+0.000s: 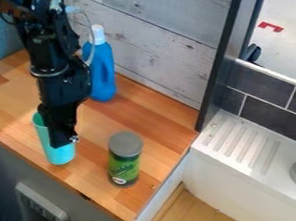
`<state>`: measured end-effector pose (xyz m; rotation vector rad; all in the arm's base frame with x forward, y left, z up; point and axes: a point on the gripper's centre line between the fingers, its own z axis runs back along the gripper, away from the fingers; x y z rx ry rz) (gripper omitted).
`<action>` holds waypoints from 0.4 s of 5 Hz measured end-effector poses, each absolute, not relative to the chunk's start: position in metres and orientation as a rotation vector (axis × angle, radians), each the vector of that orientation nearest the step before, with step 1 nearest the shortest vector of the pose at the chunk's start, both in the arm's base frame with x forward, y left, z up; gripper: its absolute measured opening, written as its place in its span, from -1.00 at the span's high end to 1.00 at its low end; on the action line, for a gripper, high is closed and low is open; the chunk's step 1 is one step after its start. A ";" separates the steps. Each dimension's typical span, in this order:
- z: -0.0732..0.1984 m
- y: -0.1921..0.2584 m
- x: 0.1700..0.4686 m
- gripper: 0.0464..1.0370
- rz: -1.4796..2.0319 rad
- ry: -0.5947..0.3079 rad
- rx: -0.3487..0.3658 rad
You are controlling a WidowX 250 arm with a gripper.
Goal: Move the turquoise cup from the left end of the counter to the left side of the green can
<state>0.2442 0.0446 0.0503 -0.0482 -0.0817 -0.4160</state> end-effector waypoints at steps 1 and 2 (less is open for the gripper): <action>0.044 0.047 0.249 0.89 -0.410 -0.122 -0.016; 0.040 0.047 0.255 0.89 -0.422 -0.166 -0.005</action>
